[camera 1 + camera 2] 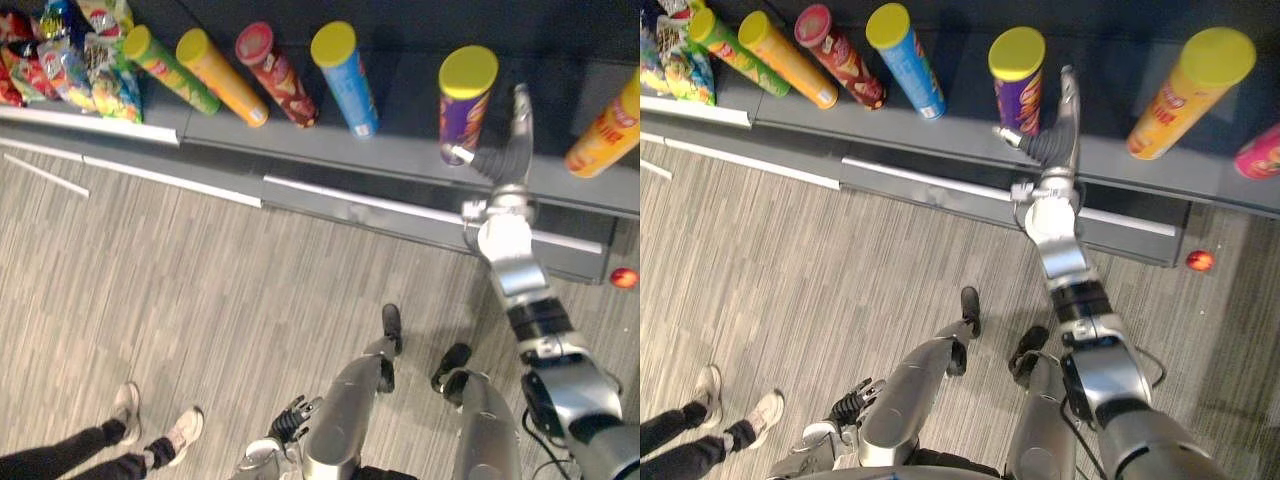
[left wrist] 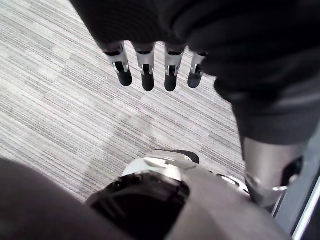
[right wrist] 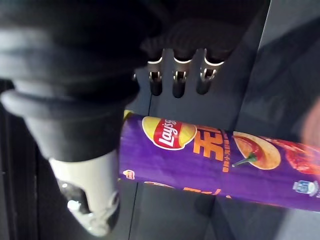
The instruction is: Put the gum and the chips on the shelf.
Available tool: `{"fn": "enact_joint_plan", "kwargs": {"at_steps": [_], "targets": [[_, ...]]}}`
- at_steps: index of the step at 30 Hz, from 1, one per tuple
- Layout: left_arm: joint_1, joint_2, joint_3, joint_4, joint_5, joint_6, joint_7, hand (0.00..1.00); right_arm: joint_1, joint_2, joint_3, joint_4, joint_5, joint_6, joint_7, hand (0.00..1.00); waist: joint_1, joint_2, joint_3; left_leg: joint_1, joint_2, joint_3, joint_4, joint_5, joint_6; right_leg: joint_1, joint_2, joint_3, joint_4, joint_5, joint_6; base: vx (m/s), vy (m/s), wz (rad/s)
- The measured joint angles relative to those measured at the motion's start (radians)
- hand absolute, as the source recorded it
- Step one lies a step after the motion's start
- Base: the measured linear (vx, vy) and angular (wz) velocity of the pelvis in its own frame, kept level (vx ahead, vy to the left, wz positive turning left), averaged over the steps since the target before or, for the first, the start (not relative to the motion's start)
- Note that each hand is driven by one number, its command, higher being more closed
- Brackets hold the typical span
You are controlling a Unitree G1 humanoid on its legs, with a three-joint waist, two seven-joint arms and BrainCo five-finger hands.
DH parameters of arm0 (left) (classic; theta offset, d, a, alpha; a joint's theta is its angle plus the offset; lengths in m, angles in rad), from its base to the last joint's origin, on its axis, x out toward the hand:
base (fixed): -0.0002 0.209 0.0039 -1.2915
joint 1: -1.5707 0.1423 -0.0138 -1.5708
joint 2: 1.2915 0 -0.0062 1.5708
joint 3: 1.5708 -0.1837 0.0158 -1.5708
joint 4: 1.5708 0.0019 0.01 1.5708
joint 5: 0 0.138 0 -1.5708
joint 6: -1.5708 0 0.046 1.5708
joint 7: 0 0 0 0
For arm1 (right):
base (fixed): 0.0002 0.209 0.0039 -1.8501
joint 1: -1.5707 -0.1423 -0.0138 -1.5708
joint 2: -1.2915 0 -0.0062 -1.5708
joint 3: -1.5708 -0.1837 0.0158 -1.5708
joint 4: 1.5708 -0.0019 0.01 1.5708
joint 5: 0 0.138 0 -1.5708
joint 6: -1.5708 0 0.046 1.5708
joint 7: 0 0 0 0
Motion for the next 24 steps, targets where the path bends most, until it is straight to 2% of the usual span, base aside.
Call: {"fn": "enact_joint_plan", "kwargs": {"at_steps": [2, 5, 6, 8, 10, 14, 17, 19, 20, 24], "targets": [[0.011, 0.001, 0.007, -0.002, 0.002, -0.001, -0.001, 0.0, 0.046, 0.019, 0.027, -0.042, -0.001, -0.001, 0.021, 0.0, -0.024, -0.007, 0.005, 0.036, 0.003, 0.007, -0.01, -0.007, -0.003, 0.035, 0.008, 0.008, -0.021, 0.006, 0.006, 0.07, 0.021, -0.2], [0.021, 0.003, 0.032, -0.011, 0.027, -0.011, -0.007, 0.0, 0.11, 0.037, 0.063, -0.106, -0.001, -0.009, 0.062, 0.0, -0.037, -0.028, 0.017, 0.09, 0.01, 0.032, -0.048, -0.007, -0.005, 0.075, 0.027, 0.029, -0.061, 0.017, 0.01, 0.05, 0.014, -0.26], [0.027, 0.004, 0.044, -0.011, 0.041, -0.02, -0.005, 0.0, 0.143, 0.04, 0.082, -0.132, -0.001, -0.013, 0.081, 0.0, -0.054, -0.04, 0.025, 0.113, 0.01, 0.033, -0.063, -0.005, -0.006, 0.099, 0.033, 0.029, -0.078, 0.023, 0.01, 0.07, 0.017, -0.08], [0.028, 0.008, 0.053, -0.01, 0.045, -0.029, 0.003, 0.0, 0.22, 0.039, 0.102, -0.196, 0.0, -0.015, 0.107, 0.0, -0.06, -0.06, 0.029, 0.15, 0.013, 0.038, -0.085, -0.004, -0.008, 0.138, 0.045, 0.03, -0.112, 0.034, 0.012, 0.07, 0.014, -0.08], [0.051, 0.012, 0.079, -0.011, 0.05, -0.043, 0.016, 0.0, 0.315, 0.051, 0.127, -0.261, 0.007, -0.016, 0.15, 0.0, -0.075, -0.097, 0.016, 0.186, 0.015, 0.051, -0.111, -0.004, -0.009, 0.174, 0.058, 0.038, -0.152, 0.047, 0.019, 0.1, 0.023, -0.13], [0.092, 0.022, 0.119, 0.013, 0.088, -0.042, 0.068, 0.0, 0.567, 0.078, 0.167, -0.356, 0.05, -0.019, 0.238, 0.0, -0.107, -0.176, -0.073, 0.259, 0.009, 0.08, -0.178, -0.003, -0.011, 0.24, 0.074, 0.057, -0.227, 0.075, 0.043, 0.17, 0.044, -0.19], [0.106, 0.029, 0.141, 0.036, 0.113, -0.038, 0.094, 0.0, 0.724, 0.085, 0.18, -0.38, 0.052, -0.021, 0.294, 0.0, -0.11, -0.224, -0.145, 0.315, -0.001, 0.111, -0.198, -0.017, -0.028, 0.289, 0.075, 0.096, -0.269, 0.084, 0.058, 0.14, 0.056, -0.31], [0.109, 0.034, 0.152, 0.056, 0.128, -0.029, 0.107, 0.0, 0.784, 0.101, 0.181, -0.377, 0.061, -0.019, 0.326, 0.0, -0.117, -0.245, -0.181, 0.34, -0.004, 0.116, -0.199, -0.028, -0.036, 0.316, 0.074, 0.107, -0.287, 0.084, 0.058, 0.08, 0.037, -0.21], [0.115, 0.034, 0.157, 0.071, 0.129, -0.025, 0.113, 0.0, 0.815, 0.115, 0.181, -0.363, 0.062, -0.019, 0.342, 0.0, -0.132, -0.252, -0.205, 0.353, -0.005, 0.118, -0.2, -0.034, -0.033, 0.331, 0.074, 0.107, -0.298, 0.084, 0.059, 0.05, 0.032, -0.07], [0.136, 0.03, 0.162, 0.084, 0.157, -0.02, 0.123, 0.0, 0.874, 0.142, 0.174, -0.199, 0.06, 0.001, 0.369, 0.0, -0.137, -0.254, -0.27, 0.393, -0.005, 0.142, -0.207, -0.051, -0.034, 0.369, 0.078, 0.13, -0.318, 0.089, 0.062, 0.02, 0.02, -0.17]]}}
